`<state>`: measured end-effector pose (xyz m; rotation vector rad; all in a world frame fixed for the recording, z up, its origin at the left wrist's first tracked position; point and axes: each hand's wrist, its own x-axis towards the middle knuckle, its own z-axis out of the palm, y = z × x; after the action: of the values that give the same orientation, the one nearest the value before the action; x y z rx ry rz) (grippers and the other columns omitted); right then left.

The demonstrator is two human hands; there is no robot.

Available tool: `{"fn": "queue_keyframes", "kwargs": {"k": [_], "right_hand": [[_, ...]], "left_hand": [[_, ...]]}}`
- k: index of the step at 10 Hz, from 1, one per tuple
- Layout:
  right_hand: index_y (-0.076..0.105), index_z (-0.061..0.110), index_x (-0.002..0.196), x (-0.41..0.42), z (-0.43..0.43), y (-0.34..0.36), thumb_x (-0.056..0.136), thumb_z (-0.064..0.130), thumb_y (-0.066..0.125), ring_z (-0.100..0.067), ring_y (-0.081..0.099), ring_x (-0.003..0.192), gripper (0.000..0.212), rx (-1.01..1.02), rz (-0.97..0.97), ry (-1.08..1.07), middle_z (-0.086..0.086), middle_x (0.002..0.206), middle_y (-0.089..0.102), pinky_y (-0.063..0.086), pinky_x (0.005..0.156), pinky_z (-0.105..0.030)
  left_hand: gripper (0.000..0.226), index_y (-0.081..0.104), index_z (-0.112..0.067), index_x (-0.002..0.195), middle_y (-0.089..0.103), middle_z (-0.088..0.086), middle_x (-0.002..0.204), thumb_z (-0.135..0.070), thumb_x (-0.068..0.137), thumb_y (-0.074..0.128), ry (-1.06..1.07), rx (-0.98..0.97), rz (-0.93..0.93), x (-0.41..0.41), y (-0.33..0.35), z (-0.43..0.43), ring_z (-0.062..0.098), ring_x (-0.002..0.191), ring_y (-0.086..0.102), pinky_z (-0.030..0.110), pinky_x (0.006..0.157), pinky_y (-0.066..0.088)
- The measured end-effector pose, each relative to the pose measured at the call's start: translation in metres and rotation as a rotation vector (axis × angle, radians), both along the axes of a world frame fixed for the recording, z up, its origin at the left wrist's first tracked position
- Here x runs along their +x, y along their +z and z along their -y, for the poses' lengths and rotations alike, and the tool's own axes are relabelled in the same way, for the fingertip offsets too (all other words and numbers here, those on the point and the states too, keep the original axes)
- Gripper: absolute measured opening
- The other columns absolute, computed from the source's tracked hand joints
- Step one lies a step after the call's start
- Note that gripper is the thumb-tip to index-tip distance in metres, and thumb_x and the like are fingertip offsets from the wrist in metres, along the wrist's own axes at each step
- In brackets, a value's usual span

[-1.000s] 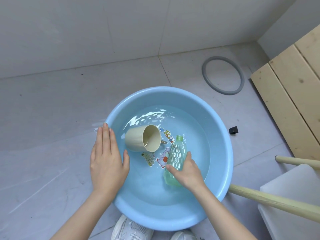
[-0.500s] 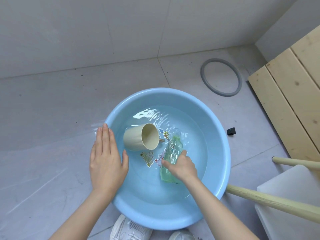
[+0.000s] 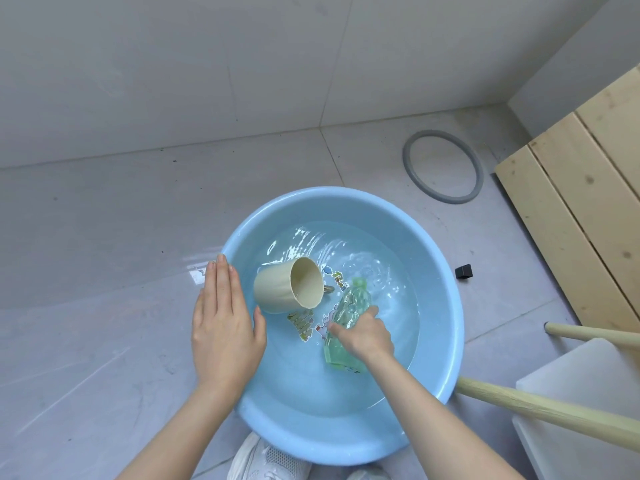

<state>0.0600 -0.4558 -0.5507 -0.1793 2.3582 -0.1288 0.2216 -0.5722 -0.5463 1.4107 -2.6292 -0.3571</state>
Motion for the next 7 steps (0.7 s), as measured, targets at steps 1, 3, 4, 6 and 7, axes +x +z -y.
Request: {"fn": "queue_keyframes", "kwargs": {"k": [1, 3, 4, 6, 7], "right_hand": [[0.006, 0.003, 0.148, -0.0004, 0.0012, 0.0009, 0.084, 0.055, 0.061, -0.032, 0.045, 0.129, 0.100, -0.002, 0.011, -0.003, -0.015, 0.143, 0.040, 0.041, 0.095, -0.036], [0.007, 0.003, 0.148, 0.0005, 0.0018, 0.0005, 0.084, 0.055, 0.062, -0.032, 0.046, 0.128, 0.099, -0.002, 0.012, -0.014, -0.015, 0.143, 0.040, 0.042, 0.094, -0.036], [0.004, 0.004, 0.149, 0.0005, 0.0028, 0.0005, 0.085, 0.054, 0.061, -0.031, 0.045, 0.129, 0.100, 0.004, 0.019, -0.008, -0.015, 0.144, 0.039, 0.041, 0.095, -0.035], [0.004, 0.003, 0.149, 0.0008, 0.0034, 0.0013, 0.086, 0.055, 0.059, -0.031, 0.046, 0.128, 0.099, 0.023, 0.007, -0.001, -0.015, 0.144, 0.039, 0.042, 0.093, -0.035], [0.004, 0.003, 0.148, 0.0014, 0.0037, 0.0012, 0.086, 0.055, 0.059, -0.032, 0.046, 0.128, 0.098, 0.024, 0.001, 0.000, -0.015, 0.143, 0.039, 0.042, 0.093, -0.036]], "left_hand": [[0.069, 0.034, 0.006, 0.142, 0.029, 0.018, 0.153, -0.031, 0.084, 0.037, 0.000, 0.001, -0.006, 0.0003, -0.0001, 0.0003, 0.029, 0.142, 0.025, 0.047, 0.102, 0.040], [0.068, 0.035, 0.006, 0.141, 0.030, 0.018, 0.152, -0.030, 0.084, 0.039, 0.000, 0.004, -0.018, 0.0004, 0.0000, -0.0002, 0.029, 0.142, 0.025, 0.047, 0.102, 0.041], [0.068, 0.035, 0.006, 0.141, 0.030, 0.018, 0.152, -0.029, 0.083, 0.041, 0.002, 0.011, -0.018, 0.0008, -0.0001, 0.0002, 0.028, 0.142, 0.025, 0.047, 0.101, 0.041], [0.068, 0.035, 0.006, 0.142, 0.029, 0.017, 0.153, -0.029, 0.083, 0.043, -0.004, 0.017, -0.022, 0.0008, -0.0004, 0.0003, 0.029, 0.142, 0.025, 0.047, 0.102, 0.041], [0.069, 0.035, 0.005, 0.142, 0.029, 0.017, 0.153, -0.028, 0.083, 0.043, -0.002, 0.018, -0.024, 0.0008, -0.0004, 0.0004, 0.029, 0.142, 0.025, 0.047, 0.102, 0.041]]}}
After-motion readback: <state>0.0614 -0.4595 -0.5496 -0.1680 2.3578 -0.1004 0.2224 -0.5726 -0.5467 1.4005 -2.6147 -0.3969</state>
